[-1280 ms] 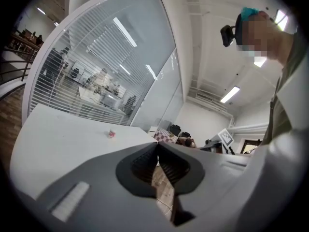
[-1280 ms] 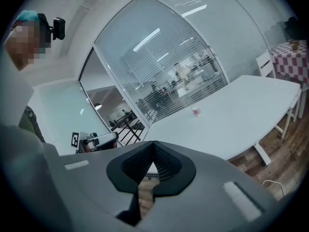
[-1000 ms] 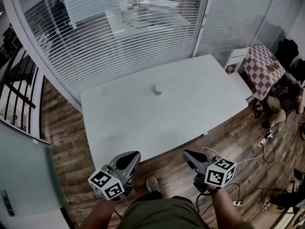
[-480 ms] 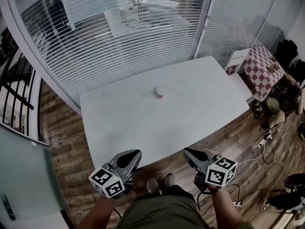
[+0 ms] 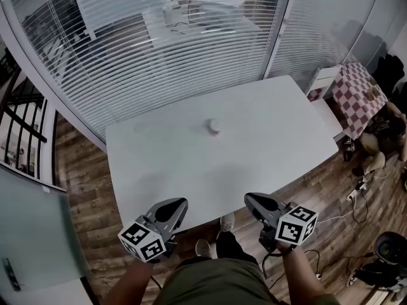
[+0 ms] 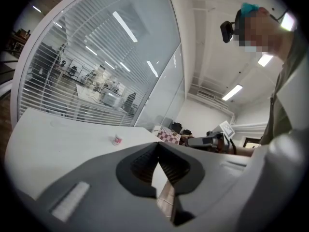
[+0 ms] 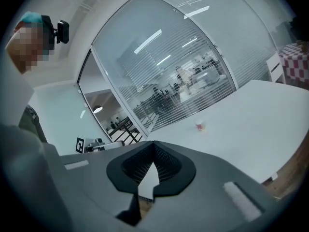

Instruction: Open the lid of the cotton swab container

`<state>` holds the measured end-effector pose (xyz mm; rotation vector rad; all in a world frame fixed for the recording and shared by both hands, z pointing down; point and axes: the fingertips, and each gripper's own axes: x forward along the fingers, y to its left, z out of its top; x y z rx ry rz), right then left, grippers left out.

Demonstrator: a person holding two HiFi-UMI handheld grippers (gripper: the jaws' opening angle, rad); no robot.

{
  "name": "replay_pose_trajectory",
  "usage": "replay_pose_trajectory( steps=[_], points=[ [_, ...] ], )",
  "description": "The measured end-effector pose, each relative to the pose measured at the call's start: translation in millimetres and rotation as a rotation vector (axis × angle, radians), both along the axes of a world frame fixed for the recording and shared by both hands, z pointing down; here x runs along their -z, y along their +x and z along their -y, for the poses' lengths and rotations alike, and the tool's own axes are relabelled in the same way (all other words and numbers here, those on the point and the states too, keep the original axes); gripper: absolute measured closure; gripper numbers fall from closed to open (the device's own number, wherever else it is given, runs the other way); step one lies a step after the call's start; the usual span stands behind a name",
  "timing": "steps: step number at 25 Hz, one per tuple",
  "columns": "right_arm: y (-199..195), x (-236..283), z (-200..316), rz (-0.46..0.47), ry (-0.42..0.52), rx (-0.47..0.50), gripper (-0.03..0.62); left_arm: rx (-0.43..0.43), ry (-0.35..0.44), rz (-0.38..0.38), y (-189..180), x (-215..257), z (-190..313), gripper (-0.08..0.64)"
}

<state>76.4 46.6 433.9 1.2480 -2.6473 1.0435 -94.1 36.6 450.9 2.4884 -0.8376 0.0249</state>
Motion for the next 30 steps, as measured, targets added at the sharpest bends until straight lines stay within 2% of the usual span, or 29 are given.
replay_pose_trajectory(
  steps=[17,23,30],
  points=[
    [48.4,-19.3,108.0,0.005,-0.026,0.117,0.583,0.104,-0.053,0.082,46.4,-38.4,93.8,0.554],
    [59.3,-25.0,138.7,0.019,-0.028,0.158,0.583,0.139,-0.057,0.152,55.2,-60.7,128.3,0.554],
    [66.1,-29.0,161.9,0.015,-0.038,0.198,0.583,0.147,-0.022,0.265,63.0,-86.8,170.1,0.552]
  ],
)
